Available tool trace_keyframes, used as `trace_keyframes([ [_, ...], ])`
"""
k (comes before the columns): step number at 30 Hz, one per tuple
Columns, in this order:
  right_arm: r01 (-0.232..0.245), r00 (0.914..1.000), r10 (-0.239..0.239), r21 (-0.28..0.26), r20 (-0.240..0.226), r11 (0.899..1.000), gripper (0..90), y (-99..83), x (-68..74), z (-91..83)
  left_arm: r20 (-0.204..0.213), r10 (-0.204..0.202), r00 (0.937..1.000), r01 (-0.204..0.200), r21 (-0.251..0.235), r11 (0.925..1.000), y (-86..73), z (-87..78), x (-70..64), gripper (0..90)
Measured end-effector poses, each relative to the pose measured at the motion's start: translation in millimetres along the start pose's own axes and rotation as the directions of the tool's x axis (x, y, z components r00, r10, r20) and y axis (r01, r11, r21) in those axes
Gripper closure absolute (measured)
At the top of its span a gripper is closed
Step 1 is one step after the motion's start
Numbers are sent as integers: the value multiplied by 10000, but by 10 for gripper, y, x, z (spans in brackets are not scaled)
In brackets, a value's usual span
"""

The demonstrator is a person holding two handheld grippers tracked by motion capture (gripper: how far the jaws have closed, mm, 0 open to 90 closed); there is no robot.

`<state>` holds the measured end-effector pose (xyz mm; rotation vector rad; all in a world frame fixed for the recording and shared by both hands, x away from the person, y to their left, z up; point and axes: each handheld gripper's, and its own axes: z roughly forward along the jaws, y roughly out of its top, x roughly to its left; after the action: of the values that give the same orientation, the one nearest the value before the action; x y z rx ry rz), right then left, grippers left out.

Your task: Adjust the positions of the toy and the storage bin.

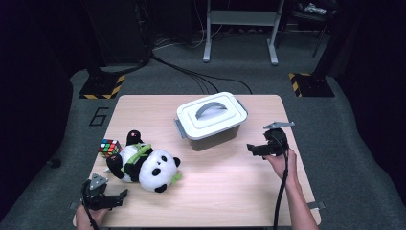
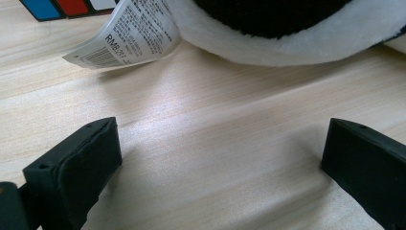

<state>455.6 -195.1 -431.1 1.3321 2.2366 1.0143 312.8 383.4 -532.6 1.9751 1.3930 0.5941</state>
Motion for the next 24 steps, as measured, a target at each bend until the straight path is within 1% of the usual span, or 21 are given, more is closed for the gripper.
trace_keyframes([
  [5, 68, 9999, -69, -52, -140, 10000, 44, 217, 1, 60, 0, 11, 10000, -11, 11, 10000, 0, -1, 1, 0],
  [6, 168, 9996, -170, -107, -205, 9998, 54, 307, -7, 87, 0, 4, 10000, -4, 6, 10000, 0, 0, 0, 0],
  [7, 168, 9996, -170, -107, -205, 9998, 54, 307, -7, 87, 0, 4, 10000, -4, 6, 10000, 0, 0, 0, 0],
  [8, 107, 9997, -108, -56, -236, 9999, 58, 354, -2, 97, -2, 3, 10000, -3, 3, 10000, 0, 0, 0, 0],
  [10, 273, 9994, -275, -122, -197, 9996, 77, 448, -1, 120, -1, 6, 10000, -6, 4, 10000, 0, 0, 0, 0],
  [13, 236, 9995, -238, -128, -204, 9996, 85, 570, 0, 152, -5, -7, 10000, 7, -5, 10000, 0, 0, -1, 0],
  [15, 263, 9994, -267, -139, -239, 9996, 85, 636, -10, 174, -5, -8, 10000, 8, -6, 10000, 0, 0, -1, 0],
  [18, 149, 9995, -152, -114, -290, 9998, 86, 738, -43, 222, -1, -5, 10000, 5, -8, 10000, 0, 0, -1, 0],
  [19, 149, 9995, -152, -114, -290, 9998, 86, 738, -43, 222, -1, -5, 10000, 5, -8, 10000, 0, 0, -1, 0],
  [20, 199, 9994, -203, -117, -290, 9997, 93, 761, -57, 235, 1, 4, 10000, -4, -4, 10000, 0, 0, -1, 0],
  [22, 86, 9995, -89, -91, -319, 9999, 125, 842, -78, 259, 2, 3, 10000, -3, -4, 10000, 0, 0, -1, 0],
  [24, 114, 9993, -117, -90, -349, 9999, 138, 869, -87, 266, 5, 18, 10000, -18, 5, 10000, 0, -1, 0, 0],
])
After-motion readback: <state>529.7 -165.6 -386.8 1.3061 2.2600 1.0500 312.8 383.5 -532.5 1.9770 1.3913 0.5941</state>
